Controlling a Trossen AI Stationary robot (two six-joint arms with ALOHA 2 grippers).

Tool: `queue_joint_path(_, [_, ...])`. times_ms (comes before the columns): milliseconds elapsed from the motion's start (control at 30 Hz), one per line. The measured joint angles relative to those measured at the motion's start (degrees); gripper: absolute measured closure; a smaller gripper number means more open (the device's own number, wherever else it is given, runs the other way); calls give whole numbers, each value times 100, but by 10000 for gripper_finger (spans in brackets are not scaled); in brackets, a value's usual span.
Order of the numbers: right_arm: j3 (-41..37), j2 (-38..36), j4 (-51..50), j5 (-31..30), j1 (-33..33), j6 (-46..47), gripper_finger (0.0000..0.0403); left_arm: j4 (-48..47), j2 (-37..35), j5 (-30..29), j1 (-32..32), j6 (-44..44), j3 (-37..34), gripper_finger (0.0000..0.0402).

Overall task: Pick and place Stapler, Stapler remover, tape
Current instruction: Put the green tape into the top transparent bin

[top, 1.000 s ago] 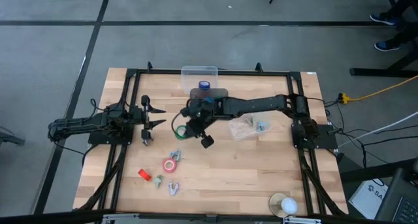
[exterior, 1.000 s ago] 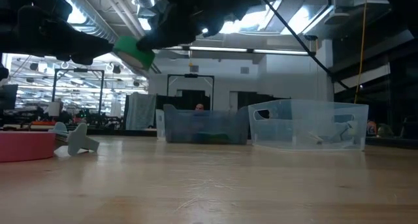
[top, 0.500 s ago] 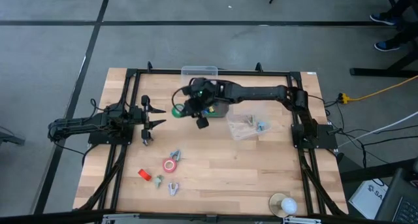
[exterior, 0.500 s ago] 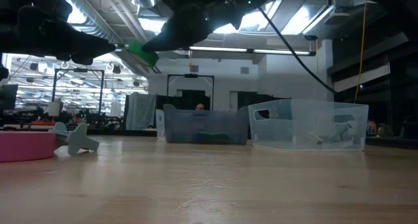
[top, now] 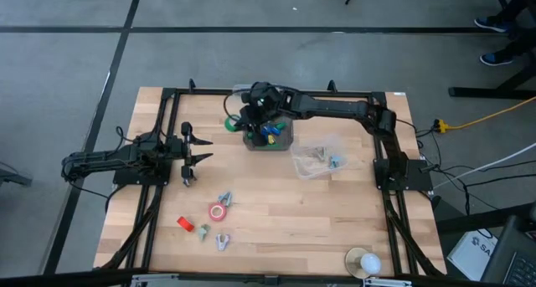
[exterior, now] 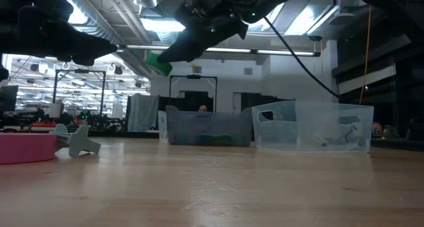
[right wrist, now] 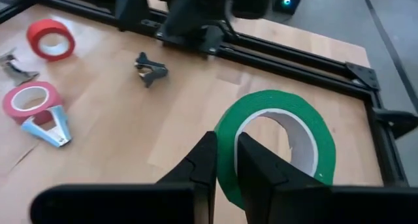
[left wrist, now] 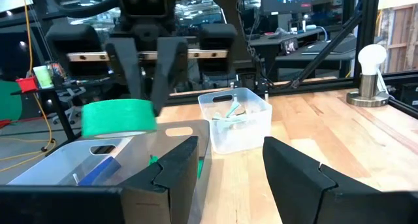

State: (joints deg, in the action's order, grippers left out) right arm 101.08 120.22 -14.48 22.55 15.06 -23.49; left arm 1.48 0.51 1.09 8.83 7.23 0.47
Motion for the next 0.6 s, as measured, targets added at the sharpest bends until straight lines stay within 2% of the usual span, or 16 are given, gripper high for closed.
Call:
queue_joint_path(200, [0,0,10,-114,249,82,357,0,0,-1,0,0,1,233])
queue_joint_path(400, [-125,0,-25,-781,559,249,357,0,0,-1,1,-1,1,233])
queue_joint_path(600, [-214,0,-216,-1277,919,805,357,0,0,-1,0,-1,0,233])
